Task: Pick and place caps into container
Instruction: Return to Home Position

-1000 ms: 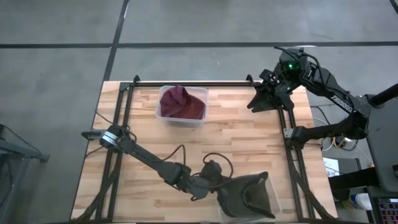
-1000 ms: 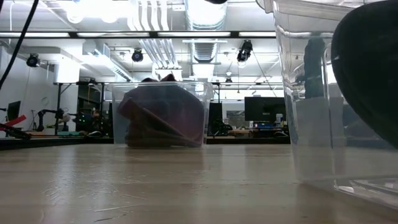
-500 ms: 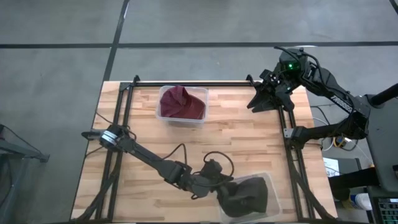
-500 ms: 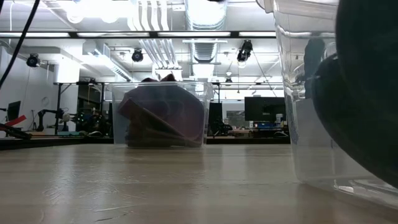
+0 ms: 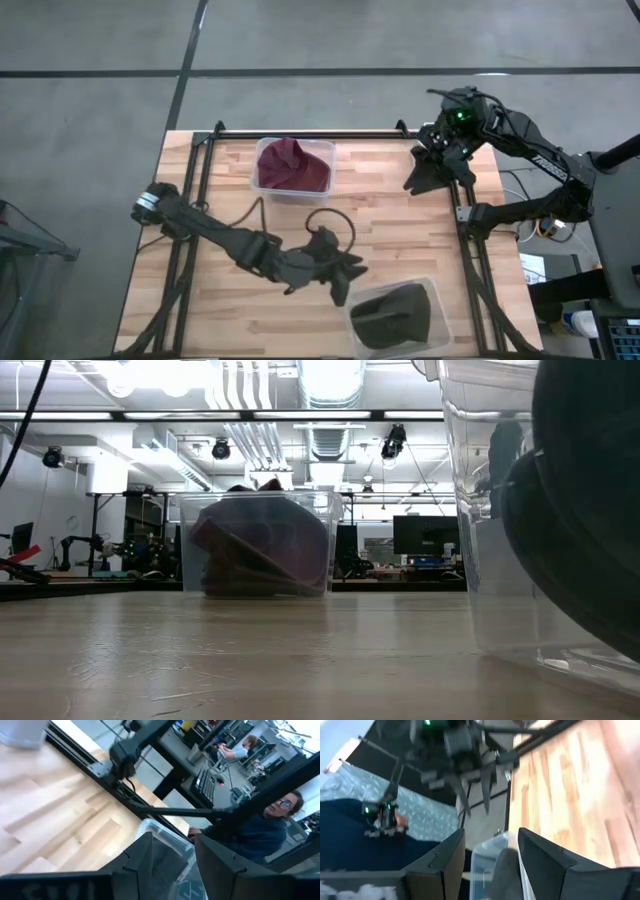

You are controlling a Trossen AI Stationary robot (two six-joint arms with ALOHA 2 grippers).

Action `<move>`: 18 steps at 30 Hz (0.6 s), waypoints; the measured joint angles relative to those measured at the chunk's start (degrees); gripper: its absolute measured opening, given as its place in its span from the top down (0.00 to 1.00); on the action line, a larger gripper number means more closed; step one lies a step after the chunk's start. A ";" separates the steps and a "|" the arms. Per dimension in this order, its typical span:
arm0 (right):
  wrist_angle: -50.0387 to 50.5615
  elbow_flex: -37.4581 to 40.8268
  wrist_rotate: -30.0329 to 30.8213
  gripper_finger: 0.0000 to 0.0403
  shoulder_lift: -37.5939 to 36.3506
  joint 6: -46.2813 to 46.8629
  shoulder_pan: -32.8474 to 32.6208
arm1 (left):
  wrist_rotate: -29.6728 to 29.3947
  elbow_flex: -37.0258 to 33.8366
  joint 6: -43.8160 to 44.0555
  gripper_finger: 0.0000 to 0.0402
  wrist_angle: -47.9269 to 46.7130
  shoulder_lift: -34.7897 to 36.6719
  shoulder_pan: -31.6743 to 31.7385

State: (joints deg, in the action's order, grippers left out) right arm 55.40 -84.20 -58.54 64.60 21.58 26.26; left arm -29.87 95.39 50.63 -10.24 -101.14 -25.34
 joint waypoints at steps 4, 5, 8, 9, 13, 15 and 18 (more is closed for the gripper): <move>3.56 0.36 0.84 0.56 0.00 -2.05 -2.67 | -2.58 0.00 -2.13 0.65 -4.04 3.40 0.36; 4.24 0.54 1.85 0.56 0.00 -2.24 -3.65 | -2.69 0.00 -2.30 0.65 -4.96 4.26 0.58; 4.93 1.33 3.60 0.56 0.02 -3.53 -7.02 | -2.81 0.00 -1.46 0.65 -9.01 6.78 0.94; 4.88 1.41 4.27 0.56 0.02 -3.96 -8.00 | -2.81 0.00 -1.25 0.65 -10.27 7.54 1.02; 4.83 1.48 10.90 0.59 0.02 -5.81 -12.08 | -2.86 -0.02 -4.04 0.68 -14.00 10.65 1.13; 4.57 1.51 14.14 0.64 -0.03 -6.52 -13.85 | -3.60 -0.02 -5.24 0.73 -16.51 12.01 1.13; 3.72 1.51 19.54 0.79 -0.56 -7.46 -16.36 | -5.19 -0.33 -5.72 0.85 -21.26 14.27 1.17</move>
State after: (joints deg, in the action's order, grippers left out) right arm 59.12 -82.70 -39.00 64.03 14.12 9.90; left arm -35.06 95.06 44.91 -31.50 -86.88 -24.17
